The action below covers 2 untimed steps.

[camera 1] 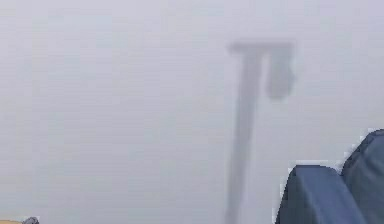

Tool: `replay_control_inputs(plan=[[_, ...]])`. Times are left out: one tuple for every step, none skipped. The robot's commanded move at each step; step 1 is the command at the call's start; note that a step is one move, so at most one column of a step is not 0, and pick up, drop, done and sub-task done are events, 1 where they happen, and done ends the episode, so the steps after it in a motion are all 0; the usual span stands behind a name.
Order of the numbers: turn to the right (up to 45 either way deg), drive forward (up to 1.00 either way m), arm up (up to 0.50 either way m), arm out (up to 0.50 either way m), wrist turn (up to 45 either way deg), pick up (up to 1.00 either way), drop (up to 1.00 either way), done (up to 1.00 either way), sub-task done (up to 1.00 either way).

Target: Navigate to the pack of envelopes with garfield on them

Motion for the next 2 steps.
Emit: replay_control_inputs(plan=[[-45.0, 0.00, 0.00, 0.00, 0.0, 0.00, 0.00, 0.00, 0.00], [-36.0, 0.00, 0.00, 0.00, 0.0, 0.00, 0.00, 0.00, 0.00]])
